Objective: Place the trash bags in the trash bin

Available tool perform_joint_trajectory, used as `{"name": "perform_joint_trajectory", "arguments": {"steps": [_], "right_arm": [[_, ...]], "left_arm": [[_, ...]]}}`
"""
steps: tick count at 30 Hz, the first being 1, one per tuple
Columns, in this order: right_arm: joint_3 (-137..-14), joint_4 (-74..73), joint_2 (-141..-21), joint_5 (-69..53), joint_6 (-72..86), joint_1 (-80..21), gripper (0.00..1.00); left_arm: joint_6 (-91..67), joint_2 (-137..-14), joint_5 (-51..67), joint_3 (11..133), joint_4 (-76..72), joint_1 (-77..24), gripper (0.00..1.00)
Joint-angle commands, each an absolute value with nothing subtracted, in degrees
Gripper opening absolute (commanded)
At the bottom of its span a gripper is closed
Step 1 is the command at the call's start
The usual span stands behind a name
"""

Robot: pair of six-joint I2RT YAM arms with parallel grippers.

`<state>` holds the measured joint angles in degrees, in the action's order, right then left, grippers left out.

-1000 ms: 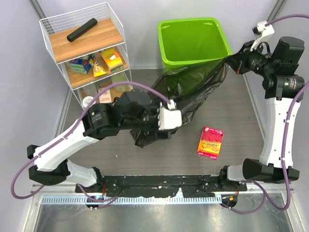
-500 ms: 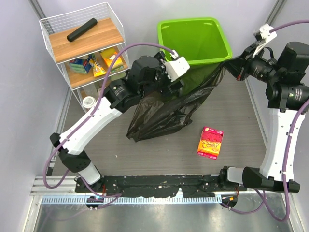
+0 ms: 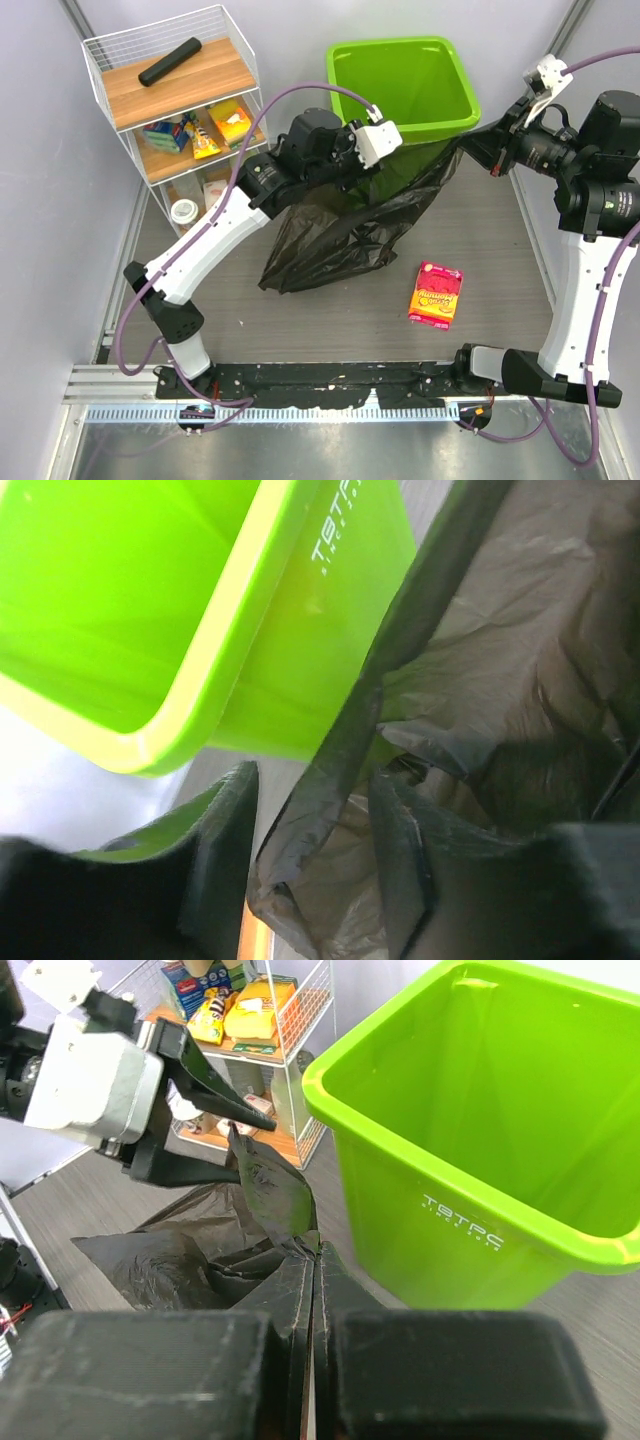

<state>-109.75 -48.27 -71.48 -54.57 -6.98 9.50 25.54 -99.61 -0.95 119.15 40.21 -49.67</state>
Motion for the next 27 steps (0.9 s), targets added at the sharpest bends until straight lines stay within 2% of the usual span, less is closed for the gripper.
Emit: {"name": "perform_joint_trajectory", "arguments": {"steps": [1, 4, 5, 9, 12, 13, 16, 22, 25, 26, 27], "right_arm": [[-112.8, -47.5, -70.4, -57.9, -6.0, 9.7, 0.01], [-112.6, -47.1, -70.1, -58.7, -5.1, 9.7, 0.01], [-112.4, -47.1, -70.0, -58.4, -5.2, 9.7, 0.01], [-110.8, -47.2, -69.5, -56.3, -6.2, 9.8, 0.02], [-109.4, -47.8, -69.3, -54.3, -7.5, 9.8, 0.19], [-109.3, -48.8, -69.4, -54.0, -8.2, 9.8, 0.22], [-109.4, -50.1, -70.0, -53.0, -9.3, 9.8, 0.43], [-106.7, -54.0, -70.5, -52.3, -13.3, 9.7, 0.62], [-102.1, -53.8, -70.5, -52.5, -15.9, 9.8, 0.72], [-98.7, -53.5, -70.6, -53.6, -16.3, 9.8, 0.83], [-97.0, -51.3, -70.4, -54.6, -15.7, 9.8, 0.83]], "left_arm": [[25.1, -99.2, 4.9, 121.7, 40.8, -48.1, 0.39], [24.6, -99.0, 6.5, 123.4, 43.8, -47.9, 0.02], [24.2, -98.8, 6.9, 124.0, 45.0, -47.9, 0.00], [19.3, -95.2, 6.2, 122.3, 44.8, -47.9, 0.00], [17.4, -91.7, 4.7, 121.5, 43.5, -47.9, 0.00], [17.0, -91.3, 3.6, 122.9, 43.7, -47.9, 0.00], [16.3, -92.1, 0.4, 130.5, 46.8, -47.9, 0.00], [17.5, -95.1, -10.5, 146.0, 47.4, -48.0, 0.00], [17.6, -93.7, -12.1, 147.0, 42.1, -47.9, 0.00], [16.8, -93.2, -12.0, 147.0, 40.2, -47.9, 0.00], [16.0, -92.6, -11.4, 147.0, 38.8, -47.9, 0.00]]}}
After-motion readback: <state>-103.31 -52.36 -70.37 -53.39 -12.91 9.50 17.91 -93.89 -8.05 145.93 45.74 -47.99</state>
